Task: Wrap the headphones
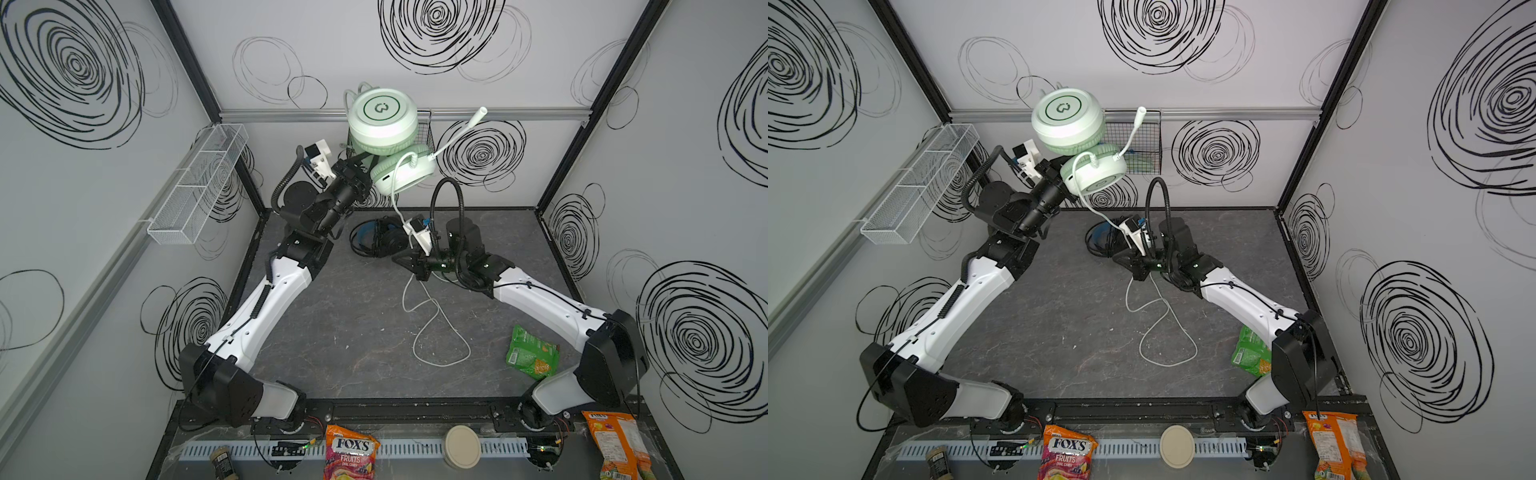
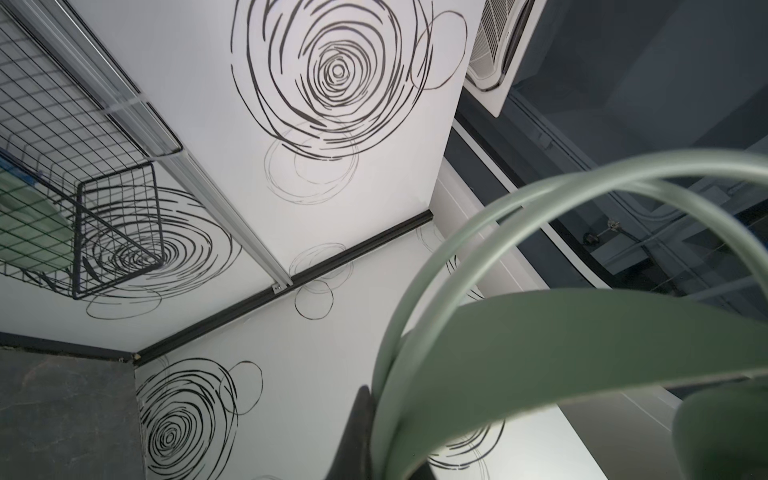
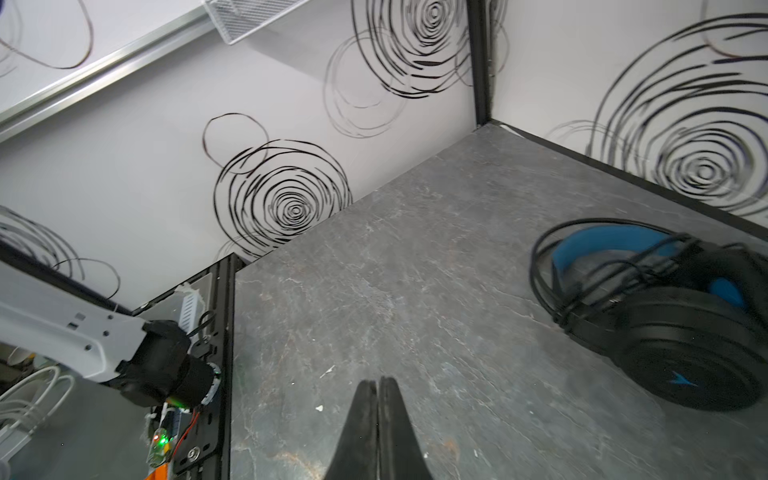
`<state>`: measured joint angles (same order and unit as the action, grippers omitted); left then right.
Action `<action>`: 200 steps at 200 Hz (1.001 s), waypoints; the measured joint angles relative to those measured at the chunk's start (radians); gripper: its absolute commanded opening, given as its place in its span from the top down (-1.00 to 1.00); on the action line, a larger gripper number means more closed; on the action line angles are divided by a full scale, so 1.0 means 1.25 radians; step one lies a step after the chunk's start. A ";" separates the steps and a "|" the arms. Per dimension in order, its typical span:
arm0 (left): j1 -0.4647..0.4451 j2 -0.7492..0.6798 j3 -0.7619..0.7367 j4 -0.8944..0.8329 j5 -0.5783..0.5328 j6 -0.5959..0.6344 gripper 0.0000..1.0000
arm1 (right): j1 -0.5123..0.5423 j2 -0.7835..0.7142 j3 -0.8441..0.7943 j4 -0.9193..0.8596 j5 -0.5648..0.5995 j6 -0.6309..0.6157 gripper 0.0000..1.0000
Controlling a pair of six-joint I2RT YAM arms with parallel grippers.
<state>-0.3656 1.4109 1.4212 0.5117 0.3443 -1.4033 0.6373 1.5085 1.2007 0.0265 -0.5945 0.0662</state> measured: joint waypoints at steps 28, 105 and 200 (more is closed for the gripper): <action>-0.005 -0.028 -0.047 0.034 0.093 -0.012 1.00 | -0.029 0.003 0.052 -0.041 0.055 -0.011 1.00; -0.059 -0.103 -0.125 -0.119 0.269 0.133 1.00 | -0.052 0.016 0.190 -0.179 0.195 -0.090 1.00; -0.123 -0.179 -0.081 -0.777 0.013 0.664 1.00 | -0.092 0.015 0.278 -0.262 0.294 -0.166 1.00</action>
<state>-0.5198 1.1877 1.3193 -0.4599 0.3607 -0.5728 0.5217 1.5272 1.5486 -0.3012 -0.2264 -0.1410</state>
